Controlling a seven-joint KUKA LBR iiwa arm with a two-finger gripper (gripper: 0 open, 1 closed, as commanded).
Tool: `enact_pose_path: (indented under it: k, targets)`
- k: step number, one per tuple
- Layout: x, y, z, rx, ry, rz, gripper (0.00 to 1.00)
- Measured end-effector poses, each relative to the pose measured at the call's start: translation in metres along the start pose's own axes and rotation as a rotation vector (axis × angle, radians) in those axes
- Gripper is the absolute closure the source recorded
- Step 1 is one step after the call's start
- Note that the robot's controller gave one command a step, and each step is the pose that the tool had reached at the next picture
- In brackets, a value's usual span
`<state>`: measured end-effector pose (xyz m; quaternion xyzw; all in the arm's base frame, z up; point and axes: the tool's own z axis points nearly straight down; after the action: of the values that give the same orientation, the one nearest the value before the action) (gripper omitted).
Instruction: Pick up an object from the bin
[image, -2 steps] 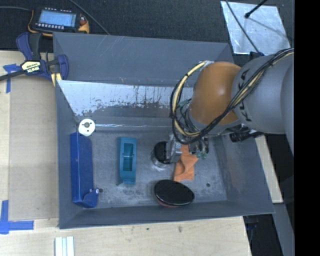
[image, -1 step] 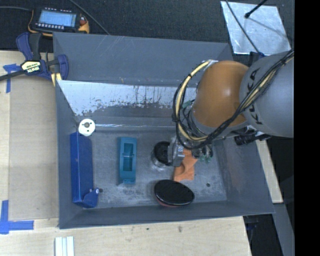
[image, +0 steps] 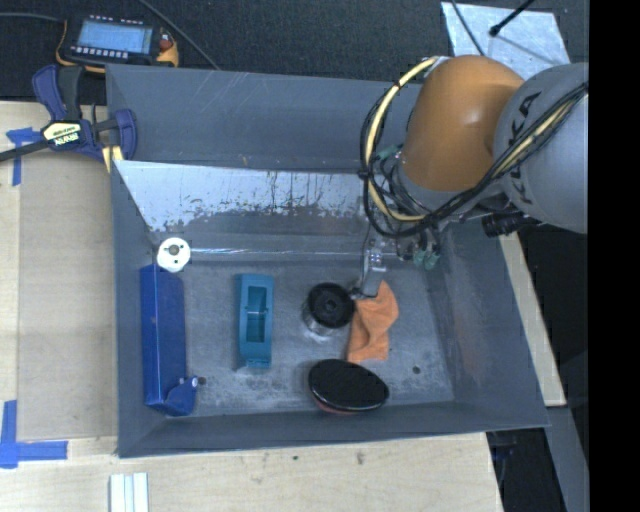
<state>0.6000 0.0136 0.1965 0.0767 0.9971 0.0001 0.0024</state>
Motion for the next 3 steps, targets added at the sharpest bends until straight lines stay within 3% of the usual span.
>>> enact_pose_path:
  k: [1,2,3]
  targets:
    - [0.0,0.0,0.0,0.0,0.001,-0.001,0.0]
    - [0.006,-0.003,0.054,-0.001,-0.003,0.069,0.0]
    - [0.013,0.01,0.099,0.0,0.002,0.248,0.0]
